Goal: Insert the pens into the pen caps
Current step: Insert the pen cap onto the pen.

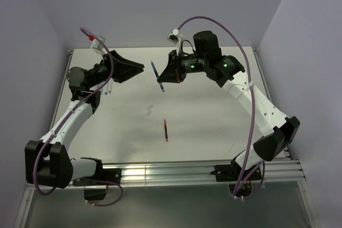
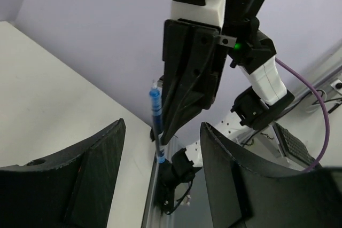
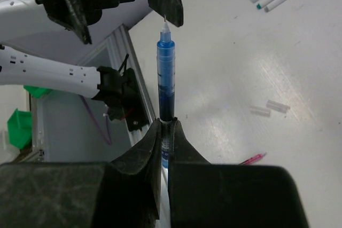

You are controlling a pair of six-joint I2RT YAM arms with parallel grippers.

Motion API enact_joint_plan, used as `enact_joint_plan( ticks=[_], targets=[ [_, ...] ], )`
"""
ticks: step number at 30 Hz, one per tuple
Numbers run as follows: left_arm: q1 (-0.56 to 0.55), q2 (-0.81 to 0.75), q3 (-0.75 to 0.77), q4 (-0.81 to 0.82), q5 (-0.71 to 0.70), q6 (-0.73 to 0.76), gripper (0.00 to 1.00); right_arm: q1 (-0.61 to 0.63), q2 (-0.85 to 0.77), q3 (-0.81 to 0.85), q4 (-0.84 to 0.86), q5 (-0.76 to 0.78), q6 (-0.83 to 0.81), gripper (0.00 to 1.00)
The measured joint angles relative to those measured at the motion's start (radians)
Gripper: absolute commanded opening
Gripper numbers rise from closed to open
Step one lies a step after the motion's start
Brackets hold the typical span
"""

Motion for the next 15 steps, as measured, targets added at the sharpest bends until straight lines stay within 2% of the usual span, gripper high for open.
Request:
enact_joint_plan(
  ticks=[3, 12, 15],
  targets=[
    [-0.037, 0.000, 0.002, -0.017, 0.006, 0.013, 0.61, 0.016, 0.000, -0.023, -0.003, 0.000, 0.000, 0.00],
    [-0.074, 0.009, 0.055, -0.211, 0.005, 0.135, 0.59, 0.054, -0.003, -0.035, -0.007, 0.000, -0.003, 0.00],
    [-0.102, 0.016, 0.055, -0.235, 0.008, 0.154, 0.50, 0.055, -0.004, -0.035, -0.006, 0.000, -0.003, 0.00]
  ],
)
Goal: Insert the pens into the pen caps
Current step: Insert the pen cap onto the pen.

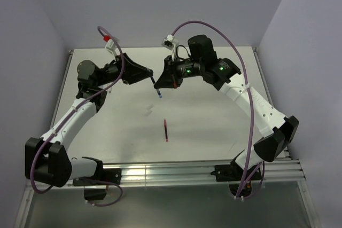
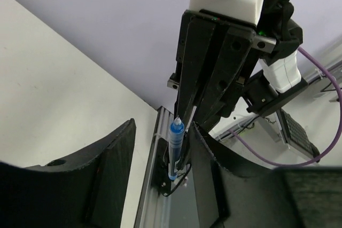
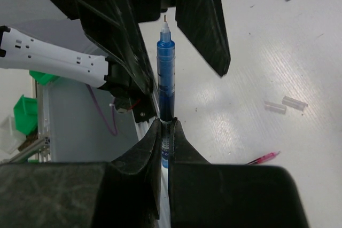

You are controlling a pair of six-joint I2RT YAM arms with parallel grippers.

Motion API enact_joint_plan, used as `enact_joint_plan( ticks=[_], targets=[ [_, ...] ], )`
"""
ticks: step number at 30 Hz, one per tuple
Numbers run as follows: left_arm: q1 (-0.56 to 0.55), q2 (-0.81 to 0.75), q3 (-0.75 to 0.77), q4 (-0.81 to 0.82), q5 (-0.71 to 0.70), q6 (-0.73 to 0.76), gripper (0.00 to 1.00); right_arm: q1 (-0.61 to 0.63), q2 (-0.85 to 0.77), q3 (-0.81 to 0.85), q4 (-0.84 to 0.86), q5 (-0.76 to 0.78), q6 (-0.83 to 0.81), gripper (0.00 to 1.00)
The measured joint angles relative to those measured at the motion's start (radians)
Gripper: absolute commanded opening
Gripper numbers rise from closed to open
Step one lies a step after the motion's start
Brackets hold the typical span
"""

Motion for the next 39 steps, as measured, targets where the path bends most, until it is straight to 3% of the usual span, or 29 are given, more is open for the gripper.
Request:
enact_joint_plan(
  ticks=[4, 5, 6, 9, 12, 23, 26, 27, 28, 30, 31, 37, 39],
  targets=[
    [-0.037, 0.013, 0.001, -0.014, 0.001, 0.014, 0.21, 0.002, 0.000, 0.000, -0.006, 0.002, 0.000, 0.00],
    [-0.041, 0.014, 0.002, -0.013, 0.001, 0.013, 0.01, 0.002, 0.000, -0.002, -0.011, 0.004, -0.002, 0.00],
    [-0.044, 0.014, 0.002, -0.004, 0.002, 0.003, 0.00, 0.000, 0.002, -0.002, -0.012, 0.005, -0.004, 0.08],
    [-0.045, 0.017, -0.003, 0.055, 0.008, -0.043, 0.00, 0.001, 0.002, -0.002, -0.005, 0.003, -0.004, 0.50],
    [-0.044, 0.019, -0.029, 0.158, 0.007, -0.114, 0.00, 0.005, 0.002, -0.002, -0.004, -0.008, -0.007, 0.63],
    [-0.045, 0.026, -0.054, 0.312, 0.006, -0.225, 0.00, 0.005, 0.023, 0.000, 0.000, -0.064, 0.030, 0.47],
    [-0.044, 0.026, -0.065, 0.322, -0.002, -0.227, 0.00, 0.005, 0.031, 0.000, 0.011, -0.097, 0.040, 0.24],
    [-0.044, 0.026, -0.070, 0.325, -0.009, -0.224, 0.00, 0.005, 0.032, 0.000, 0.014, -0.113, 0.048, 0.05],
    [-0.043, 0.026, -0.075, 0.326, -0.013, -0.227, 0.09, 0.005, 0.033, 0.000, 0.018, -0.121, 0.044, 0.00],
    [-0.043, 0.026, -0.077, 0.327, -0.013, -0.236, 0.29, 0.005, 0.033, 0.000, 0.019, -0.132, 0.051, 0.00],
    [-0.043, 0.026, -0.077, 0.325, -0.015, -0.232, 0.44, 0.004, 0.033, 0.000, 0.019, -0.135, 0.056, 0.00],
    [-0.034, 0.026, -0.054, 0.166, -0.015, -0.108, 0.84, -0.033, 0.032, -0.020, 0.043, -0.127, 0.068, 0.00],
    [-0.016, 0.026, -0.048, 0.100, -0.012, -0.054, 0.86, -0.060, 0.032, -0.050, 0.051, -0.111, 0.073, 0.00]
  ],
)
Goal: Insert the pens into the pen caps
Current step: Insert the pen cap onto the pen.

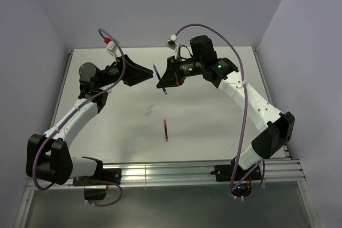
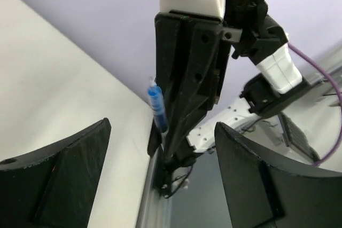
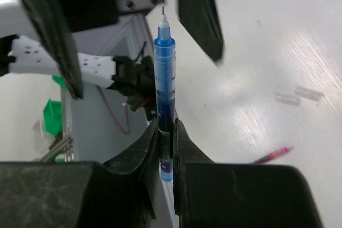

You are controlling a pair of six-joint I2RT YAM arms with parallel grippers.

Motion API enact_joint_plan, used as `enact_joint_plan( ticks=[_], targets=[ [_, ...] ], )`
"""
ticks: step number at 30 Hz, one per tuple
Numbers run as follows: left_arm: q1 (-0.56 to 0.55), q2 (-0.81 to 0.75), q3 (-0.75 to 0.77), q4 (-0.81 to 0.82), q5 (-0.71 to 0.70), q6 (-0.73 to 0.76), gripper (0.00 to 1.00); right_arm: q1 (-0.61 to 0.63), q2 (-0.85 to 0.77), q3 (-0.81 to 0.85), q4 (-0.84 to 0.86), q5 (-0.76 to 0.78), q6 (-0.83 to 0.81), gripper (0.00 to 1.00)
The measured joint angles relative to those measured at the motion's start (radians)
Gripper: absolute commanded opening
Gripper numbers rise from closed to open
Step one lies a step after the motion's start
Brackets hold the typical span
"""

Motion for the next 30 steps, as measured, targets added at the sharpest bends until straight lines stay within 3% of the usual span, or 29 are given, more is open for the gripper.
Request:
enact_joint_plan(
  ticks=[3, 6, 10, 12, 14, 17, 21, 30],
  targets=[
    [0.034, 0.011, 0.048, -0.152, 0.003, 0.117, 0.79, -0.034, 0.000, -0.063, 0.004, 0.049, 0.000, 0.00],
    [0.068, 0.034, 0.177, -0.448, -0.037, 0.363, 0.71, -0.065, 0.001, -0.101, -0.008, 0.100, -0.004, 0.00],
    [0.069, 0.108, 0.404, -0.870, -0.232, 0.750, 0.65, -0.127, 0.002, -0.109, -0.042, 0.171, -0.041, 0.00],
    [0.028, 0.198, 0.552, -1.083, -0.357, 0.917, 0.56, -0.156, 0.000, -0.117, -0.054, 0.216, -0.074, 0.00],
    [-0.026, 0.312, 0.685, -1.254, -0.452, 1.025, 0.54, -0.171, -0.006, -0.140, -0.059, 0.263, -0.101, 0.00],
    [-0.085, 0.451, 0.761, -1.411, -0.545, 1.108, 0.56, -0.171, -0.025, -0.183, -0.081, 0.322, -0.135, 0.00],
    [-0.137, 0.590, 0.753, -1.560, -0.688, 1.146, 0.55, -0.187, -0.050, -0.195, -0.111, 0.357, -0.164, 0.00],
    [-0.211, 0.677, 0.751, -1.638, -0.853, 1.146, 0.53, -0.252, -0.061, -0.182, -0.127, 0.364, -0.175, 0.00]
  ],
)
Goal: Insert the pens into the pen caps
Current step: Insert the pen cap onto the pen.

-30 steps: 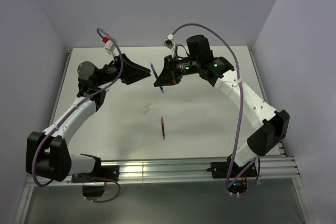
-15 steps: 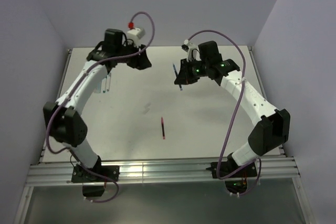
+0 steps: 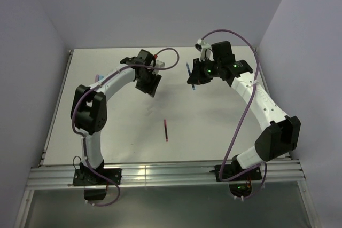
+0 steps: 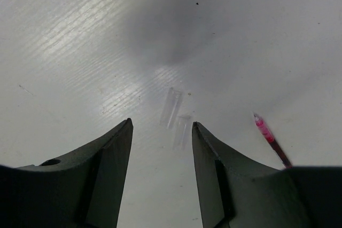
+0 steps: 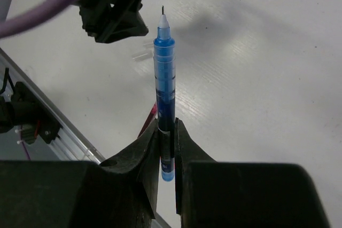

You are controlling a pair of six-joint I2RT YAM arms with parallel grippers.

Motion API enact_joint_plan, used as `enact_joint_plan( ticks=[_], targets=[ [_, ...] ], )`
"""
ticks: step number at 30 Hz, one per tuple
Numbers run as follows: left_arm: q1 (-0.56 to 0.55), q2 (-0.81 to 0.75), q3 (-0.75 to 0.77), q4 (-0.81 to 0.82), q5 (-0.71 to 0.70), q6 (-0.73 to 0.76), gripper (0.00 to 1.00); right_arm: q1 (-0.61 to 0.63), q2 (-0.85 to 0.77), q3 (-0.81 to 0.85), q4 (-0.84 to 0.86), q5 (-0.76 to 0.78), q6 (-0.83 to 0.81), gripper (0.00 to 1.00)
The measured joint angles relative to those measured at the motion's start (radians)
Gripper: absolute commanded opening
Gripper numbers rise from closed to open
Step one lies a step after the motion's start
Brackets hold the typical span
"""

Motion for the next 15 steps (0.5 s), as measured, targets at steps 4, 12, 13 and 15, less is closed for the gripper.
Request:
enact_joint_plan(
  ticks=[4, 12, 13, 15],
  targets=[
    [-0.028, 0.028, -0.001, 0.000, -0.030, -0.001, 0.52, -0.003, 0.000, 0.000, -0.006, -0.004, 0.001, 0.00],
    [-0.055, 0.068, -0.016, -0.002, -0.079, -0.004, 0.45, -0.026, 0.000, 0.000, -0.011, -0.015, 0.002, 0.00],
    [-0.056, 0.072, -0.016, -0.002, -0.080, -0.004, 0.45, -0.027, 0.000, 0.000, -0.011, -0.015, 0.002, 0.00],
    [-0.059, 0.082, -0.016, -0.002, -0.084, -0.004, 0.45, -0.029, 0.000, 0.000, -0.011, -0.016, 0.002, 0.00]
  ],
)
